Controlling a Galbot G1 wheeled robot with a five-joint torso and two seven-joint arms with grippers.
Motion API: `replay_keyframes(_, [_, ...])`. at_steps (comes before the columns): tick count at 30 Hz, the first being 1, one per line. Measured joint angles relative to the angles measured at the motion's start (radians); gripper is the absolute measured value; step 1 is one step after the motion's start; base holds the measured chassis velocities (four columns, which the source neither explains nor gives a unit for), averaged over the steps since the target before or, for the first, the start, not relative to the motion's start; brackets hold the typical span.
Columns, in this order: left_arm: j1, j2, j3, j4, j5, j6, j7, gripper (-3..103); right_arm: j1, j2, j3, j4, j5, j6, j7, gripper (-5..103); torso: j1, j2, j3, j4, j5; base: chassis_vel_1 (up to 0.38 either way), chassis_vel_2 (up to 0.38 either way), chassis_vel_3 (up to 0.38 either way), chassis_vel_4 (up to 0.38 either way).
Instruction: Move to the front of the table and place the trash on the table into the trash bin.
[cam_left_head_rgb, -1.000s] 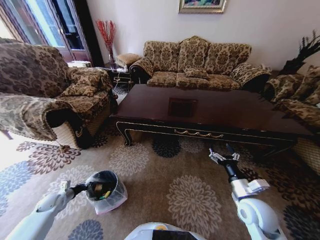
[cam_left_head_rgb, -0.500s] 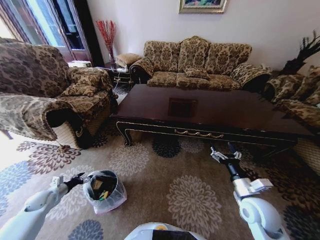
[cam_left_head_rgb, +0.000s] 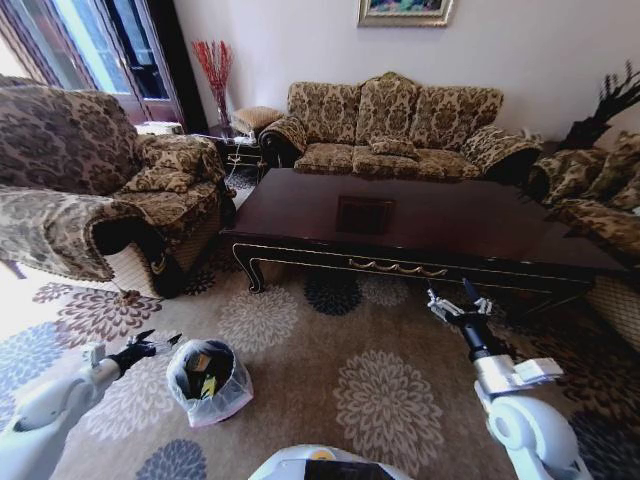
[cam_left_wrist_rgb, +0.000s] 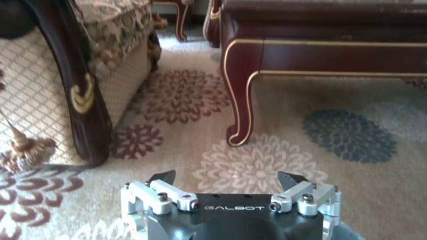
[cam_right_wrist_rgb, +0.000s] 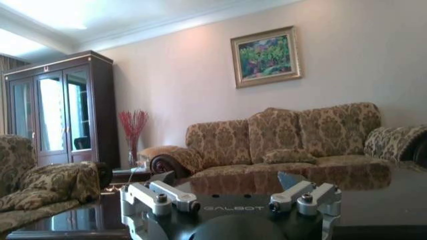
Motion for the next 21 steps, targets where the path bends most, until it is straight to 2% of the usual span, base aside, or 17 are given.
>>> replay_keyframes(4, [0.036,-0.008,-0.065,-0.077,-0.043,0.0,-0.015,100,-0.02,0.003,0.02,0.006,0.013,0.014,-0.013,100,0.0,0.0,0.0,-0.0002,0.0001,0.0,0.0,0.0,0.0])
replay_keyframes(9, [0.053,-0.022,-0.135,-0.213,-0.1,-0.003,-0.082,100,-0.042,0.007,0.042,0.004,0.023,0.03,-0.028,100,0.0,0.0,0.0,-0.0002,0.0003,0.0,0.0,0.0,0.0])
replay_keyframes(10, [0.051,-0.031,-0.152,-0.276,-0.129,-0.01,-0.14,100,-0.045,0.01,0.051,0.01,0.024,0.03,-0.029,100,0.0,0.0,0.0,-0.0004,0.0003,0.0,0.0,0.0,0.0])
replay_keyframes(11, [0.051,-0.031,-0.152,-0.276,-0.129,-0.01,-0.14,100,-0.045,0.01,0.051,0.01,0.024,0.03,-0.029,100,0.0,0.0,0.0,-0.0004,0.0003,0.0,0.0,0.0,0.0])
replay_keyframes(13, [0.047,-0.053,-0.174,-0.391,-0.168,-0.001,-0.27,100,-0.048,0.017,0.062,0.031,0.023,0.016,-0.026,100,0.0,0.0,0.0,-0.0005,0.0002,0.0,0.0,0.0,0.0])
replay_keyframes(14, [0.047,-0.084,-0.182,-0.505,-0.198,0.01,-0.378,100,-0.053,0.025,0.064,0.054,0.017,-0.007,-0.007,100,0.0,0.0,0.0,-0.0002,0.0005,0.0,0.0,0.0,0.0])
replay_keyframes(15, [0.047,-0.084,-0.182,-0.505,-0.198,0.01,-0.378,100,-0.053,0.025,0.064,0.054,0.017,-0.007,-0.007,100,0.0,0.0,0.0,-0.0002,0.0005,0.0,0.0,0.0,0.0])
replay_keyframes(16, [0.049,-0.118,-0.174,-0.6,-0.202,0.017,-0.455,100,-0.06,0.032,0.062,0.079,0.008,-0.031,0.012,100,0.0,0.0,0.0,-0.0002,0.0002,0.0,0.0,0.0,0.0])
replay_keyframes(17, [0.052,-0.144,-0.161,-0.665,-0.192,0.021,-0.496,100,-0.065,0.038,0.059,0.096,-0.001,-0.051,0.019,100,0.0,0.0,0.0,-0.0003,0.0001,0.0,0.0,0.0,0.0])
replay_keyframes(18, [0.052,-0.144,-0.161,-0.665,-0.192,0.021,-0.496,100,-0.065,0.038,0.059,0.096,-0.001,-0.051,0.019,100,0.0,0.0,0.0,-0.0003,0.0001,0.0,0.0,0.0,0.0])
replay_keyframes(19, [0.055,-0.187,-0.135,-0.742,-0.15,0.021,-0.54,100,-0.07,0.045,0.056,0.113,-0.011,-0.069,0.017,100,0.0,0.0,0.0,-0.0002,0.0006,0.0,0.0,0.0,0.0])
replay_keyframes(20, [0.057,-0.208,-0.121,-0.766,-0.124,0.016,-0.553,100,-0.072,0.05,0.055,0.122,-0.016,-0.077,0.014,100,0.0,0.0,0.0,-0.0004,0.0011,0.0,0.0,0.0,0.0])
replay_keyframes(21, [0.066,-0.293,-0.076,-0.826,-0.025,-0.021,-0.569,100,-0.074,0.066,0.054,0.145,-0.031,-0.101,0.001,100,0.0,0.0,0.0,-0.0001,0.0,0.0,0.0,0.0,0.0])
